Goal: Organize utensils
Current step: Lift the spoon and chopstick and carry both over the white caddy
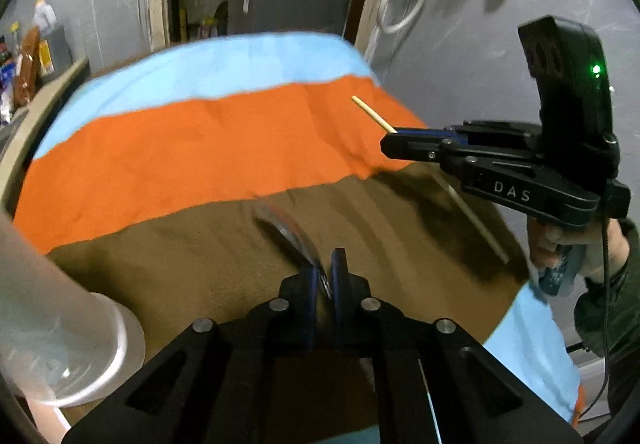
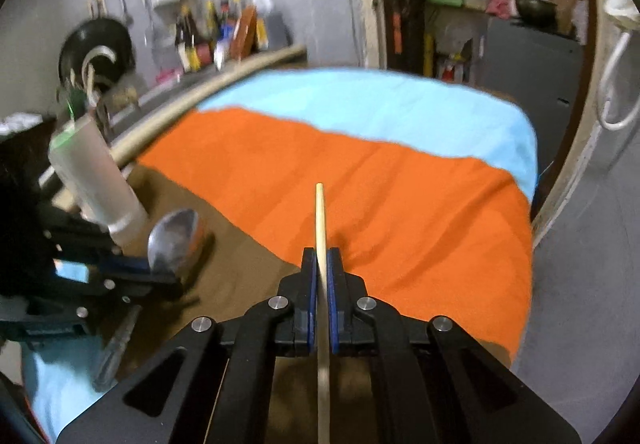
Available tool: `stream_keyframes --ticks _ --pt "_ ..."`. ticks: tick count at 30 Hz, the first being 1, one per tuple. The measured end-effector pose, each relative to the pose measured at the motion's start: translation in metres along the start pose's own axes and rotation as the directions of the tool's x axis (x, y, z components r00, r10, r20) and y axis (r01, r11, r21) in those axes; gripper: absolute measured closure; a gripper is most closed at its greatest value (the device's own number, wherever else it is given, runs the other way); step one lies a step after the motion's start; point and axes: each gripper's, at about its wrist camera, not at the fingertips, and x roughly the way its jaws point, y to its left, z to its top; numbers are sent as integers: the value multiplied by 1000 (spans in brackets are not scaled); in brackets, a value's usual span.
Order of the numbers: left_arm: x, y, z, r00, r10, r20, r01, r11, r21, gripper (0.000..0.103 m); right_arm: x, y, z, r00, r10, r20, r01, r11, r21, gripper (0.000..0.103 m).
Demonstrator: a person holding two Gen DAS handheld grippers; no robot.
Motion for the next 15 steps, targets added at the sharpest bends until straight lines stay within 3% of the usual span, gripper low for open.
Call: stream_keyframes --ticks 5,8,15 --pt "-36 -11 -13 986 3 169 -10 999 38 103 -33 16 -6 992 4 128 -5 1000 10 100" --pt "-50 -8 -19 972 -25 234 25 1000 2 103 -44 27 -8 984 9 178 -11 1000 9 100" --pt "-92 2 -20 922 -64 381 93 994 -58 103 -66 52 4 950 36 310 -40 999 6 100"
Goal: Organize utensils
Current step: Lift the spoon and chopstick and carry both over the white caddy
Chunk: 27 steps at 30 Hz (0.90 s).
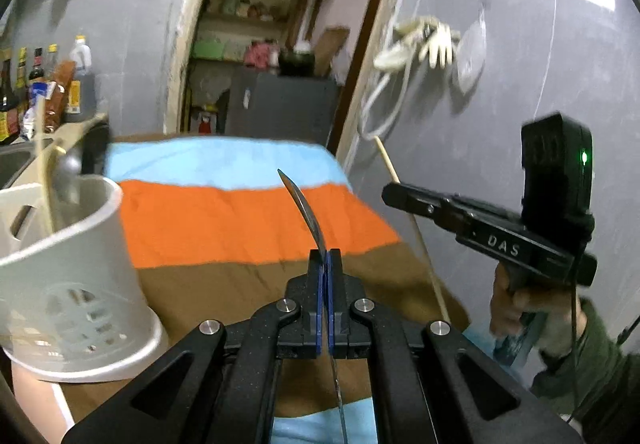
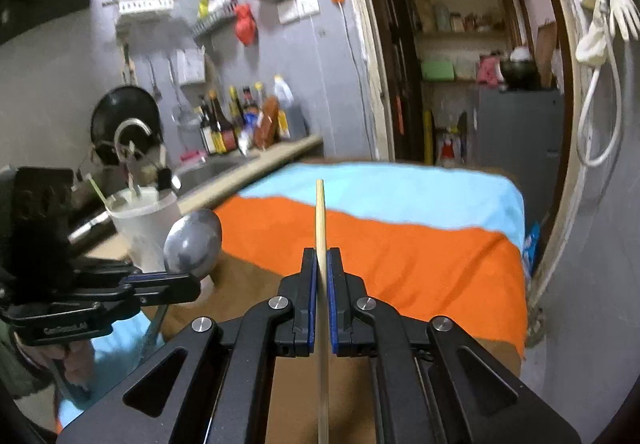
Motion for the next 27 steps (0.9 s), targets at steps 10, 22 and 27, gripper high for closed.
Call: stream_keyframes --ticks 10,22,27 --pt "-62 12 31 979 88 184 -89 996 -5 103 0 44 41 975 76 207 -71 997 -28 100" --pt "-136 77 53 882 237 407 -203 971 -127 103 36 103 80 902 225 369 -236 972 -18 100" --pt "-166 128 53 791 313 525 -211 946 -247 103 49 119 82 853 258 453 -278 960 -24 100"
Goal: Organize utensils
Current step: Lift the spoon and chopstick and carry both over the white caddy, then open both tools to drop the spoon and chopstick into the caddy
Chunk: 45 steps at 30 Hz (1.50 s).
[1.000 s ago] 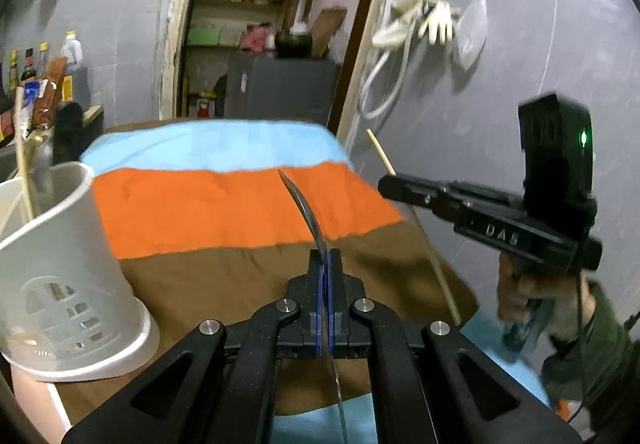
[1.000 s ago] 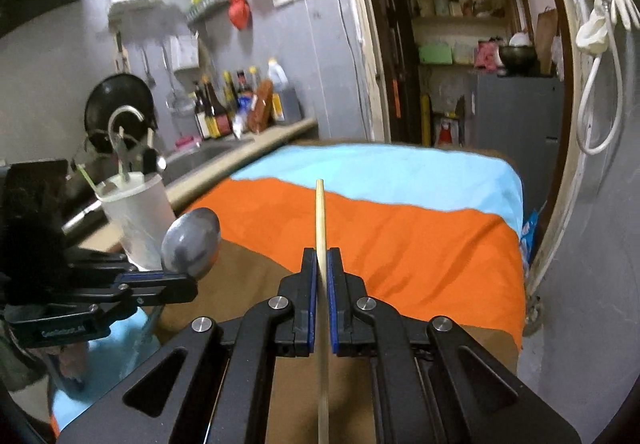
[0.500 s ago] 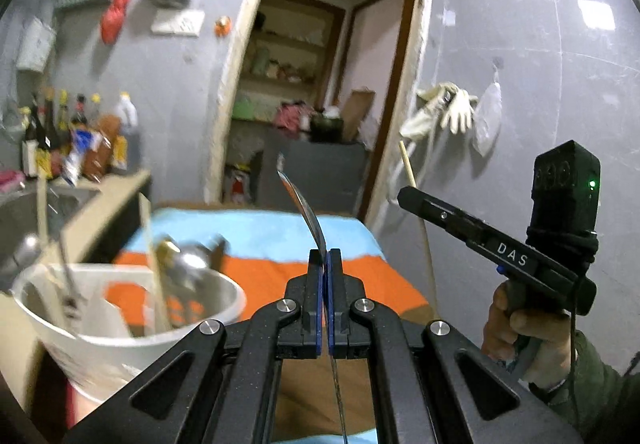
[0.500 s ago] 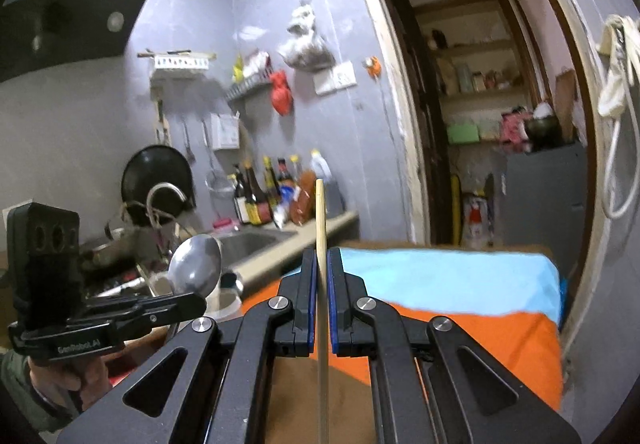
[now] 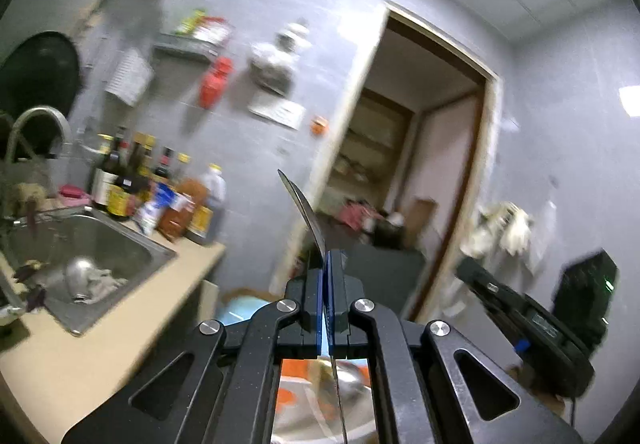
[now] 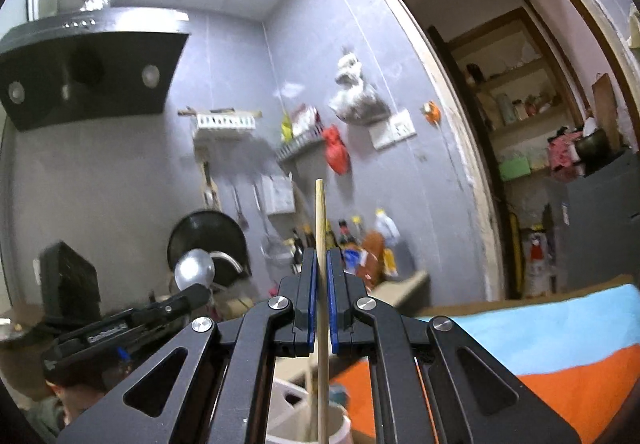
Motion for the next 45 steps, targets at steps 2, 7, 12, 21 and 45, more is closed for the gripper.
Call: stream_keyframes --ticks 2,7,12,21,45 --pt "2 17 5 999 35 41 -34 999 -21 103 6 4 -3 999 7 48 -7 1000 4 100" --pt "8 43 11 991 90 102 -89 996 -21 103 20 10 -14 994 -3 113 2 1000 7 100" --pt "16 58 -1 982 128 139 -127 992 -21 103 29 11 -29 990 -34 133 36 999 -12 100" --pt "16 65 -29 963 191 193 -189 982 -25 103 32 15 -47 986 -72 149 85 993 -82 100" --pt "10 51 -46 982 184 46 -188 977 104 102 39 13 -66 995 -99 29 102 990 -101 98"
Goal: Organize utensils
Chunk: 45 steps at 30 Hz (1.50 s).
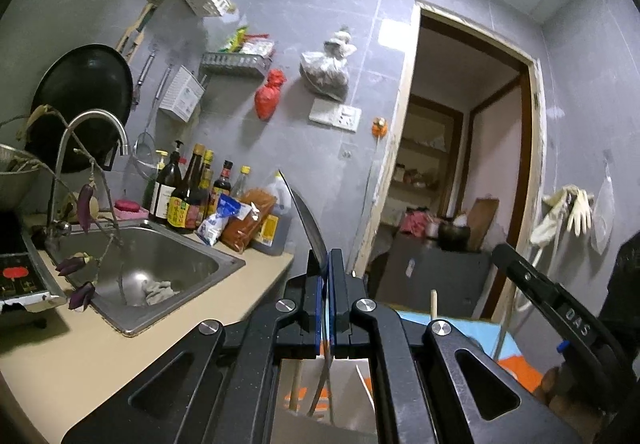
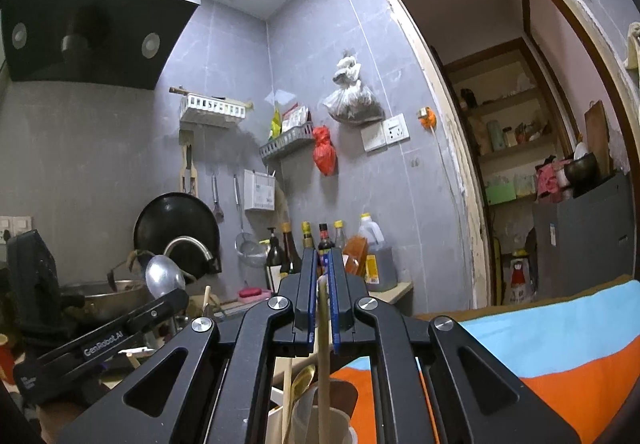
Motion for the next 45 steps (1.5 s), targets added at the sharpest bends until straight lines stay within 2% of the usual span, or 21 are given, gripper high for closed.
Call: stream_keyframes --ticks 4,8,10,14,17,19,22,26,28,29,34,38,42,45 --pt "-1 -3 -3 998 -22 -60 24 999 23 98 -2 0 -1 1000 -5 -20 5 1000 7 96" --pt "-1 -6 -7 993 -36 -116 40 999 29 79 -5 -2 0 1000 -11 -27 12 1000 15 92" --pt "-2 -8 -9 991 -38 -128 43 999 32 76 -8 -3 0 999 -16 -29 17 1000 18 84" --pt "-4 -11 -9 986 -43 -161 49 998 33 64 -14 -4 2 999 -29 -39 30 999 25 81" --pt "-5 -13 -9 982 -39 -183 47 998 40 55 -21 -7 4 998 -44 -44 45 999 29 75" --pt "-5 -16 -8 980 -32 -195 43 998 52 49 -26 -8 6 998 -53 -46 54 998 29 64" --pt "-6 -17 -7 978 -8 -206 20 998 57 43 -36 -10 9 996 -73 -51 74 997 30 55" --pt "-11 -18 -5 980 49 -194 -38 997 63 26 -49 -14 14 994 -99 -53 100 995 24 48" --pt "-14 -19 -3 980 53 -191 -42 997 61 22 -57 -16 16 992 -113 -52 115 993 24 37" --pt "-14 -20 -3 980 57 -192 -45 997 66 18 -60 -17 18 992 -116 -52 118 993 26 35" --pt "-19 -29 0 980 98 -176 -80 991 106 13 -75 -20 23 988 -145 -53 146 989 22 22" --pt "-25 -33 3 982 100 -161 -83 990 112 9 -86 -20 27 984 -169 -49 169 986 5 19" --pt "-33 -41 7 985 102 -141 -82 987 137 8 -100 -21 30 982 -183 -39 184 983 10 3" --pt "-41 -49 10 987 89 -132 -70 987 147 8 -109 -22 34 980 -194 -34 194 981 7 2"
